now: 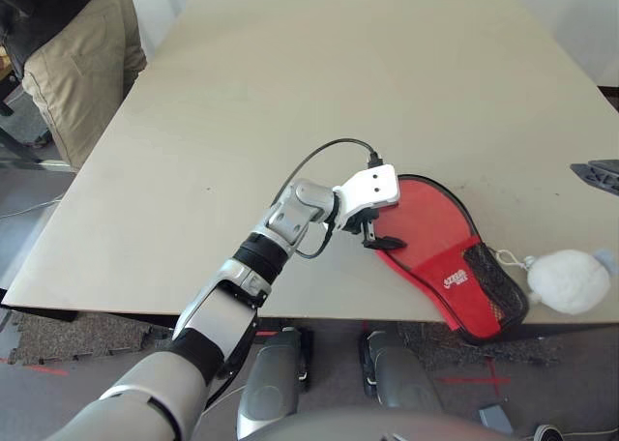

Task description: Store the ping-pong paddle in its case and zip it.

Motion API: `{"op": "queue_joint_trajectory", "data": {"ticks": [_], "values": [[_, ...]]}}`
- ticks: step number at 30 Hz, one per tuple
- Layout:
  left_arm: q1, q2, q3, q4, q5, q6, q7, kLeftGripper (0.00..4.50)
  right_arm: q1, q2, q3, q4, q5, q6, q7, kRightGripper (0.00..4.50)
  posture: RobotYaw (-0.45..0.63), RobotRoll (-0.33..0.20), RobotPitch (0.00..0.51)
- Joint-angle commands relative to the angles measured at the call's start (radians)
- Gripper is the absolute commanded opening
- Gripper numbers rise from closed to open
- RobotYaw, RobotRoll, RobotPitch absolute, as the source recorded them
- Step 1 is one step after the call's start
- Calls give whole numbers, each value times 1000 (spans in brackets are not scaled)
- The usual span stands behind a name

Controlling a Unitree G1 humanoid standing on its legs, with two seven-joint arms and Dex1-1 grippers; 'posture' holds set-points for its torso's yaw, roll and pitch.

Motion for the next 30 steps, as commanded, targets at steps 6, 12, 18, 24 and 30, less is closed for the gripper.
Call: {"op": "queue_joint_trajectory", "data": {"ticks": [6, 12, 18, 24, 30], "values": [[90, 24, 329, -190, -118, 21, 351, 4500, -2, 166, -38, 61, -57, -262, -239, 4491, -16, 0, 142], [139, 60, 478, -201, -128, -72, 557, 4500, -54, 229, -35, 159, -102, -445, -376, 4491, 7, 0, 134], [203, 141, 595, -114, -130, -174, 691, 4500, -101, 279, -42, 269, -142, -606, -512, 4491, 16, 0, 131], [197, 188, 658, 25, -159, -262, 743, 4500, -119, 301, -28, 331, -161, -677, -549, 4491, 12, 0, 122], [206, 184, 659, 86, -170, -291, 764, 4500, -140, 316, -19, 366, -183, -707, -609, 4491, 0, 0, 112]]}}
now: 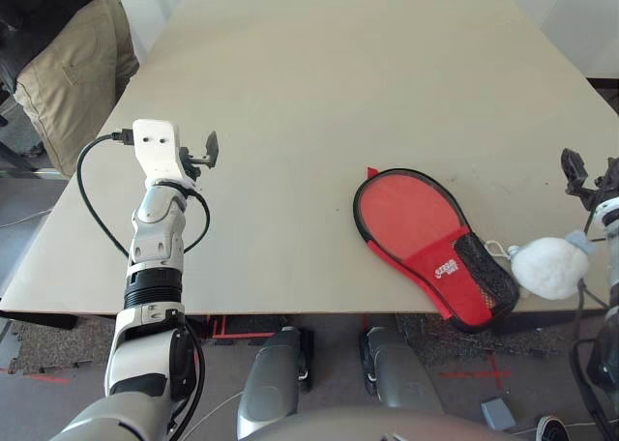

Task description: Store the ping-pong paddle in its case and zip it.

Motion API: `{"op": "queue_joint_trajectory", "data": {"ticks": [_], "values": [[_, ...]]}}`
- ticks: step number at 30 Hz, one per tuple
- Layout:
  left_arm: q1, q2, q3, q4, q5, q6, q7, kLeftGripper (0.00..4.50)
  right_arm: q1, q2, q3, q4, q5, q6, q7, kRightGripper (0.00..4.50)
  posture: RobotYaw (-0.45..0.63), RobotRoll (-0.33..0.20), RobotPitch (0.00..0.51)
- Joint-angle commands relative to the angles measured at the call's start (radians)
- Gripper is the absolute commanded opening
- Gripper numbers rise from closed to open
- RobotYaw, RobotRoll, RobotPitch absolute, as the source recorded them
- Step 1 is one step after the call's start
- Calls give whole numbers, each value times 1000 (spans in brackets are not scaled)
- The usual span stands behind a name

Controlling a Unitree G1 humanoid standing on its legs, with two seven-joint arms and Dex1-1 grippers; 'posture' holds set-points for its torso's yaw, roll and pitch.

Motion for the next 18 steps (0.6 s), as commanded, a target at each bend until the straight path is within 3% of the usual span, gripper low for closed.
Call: {"op": "queue_joint_trajectory", "data": {"ticks": [1, 5, 18], "values": [[16, -5, 0, 36, -16, -26, 13, 4500, -13, 13, 10, 33, -22, -25, -48, 4491, -1, 0, 111], [27, -22, -9, 37, -21, -36, 25, 4500, -30, 6, 10, 64, -44, -56, -105, 4491, -1, 0, 106], [24, -45, -18, 37, -30, -66, 51, 4500, -74, 10, 34, 91, -40, -45, -77, 4491, 15, 0, 115]]}}
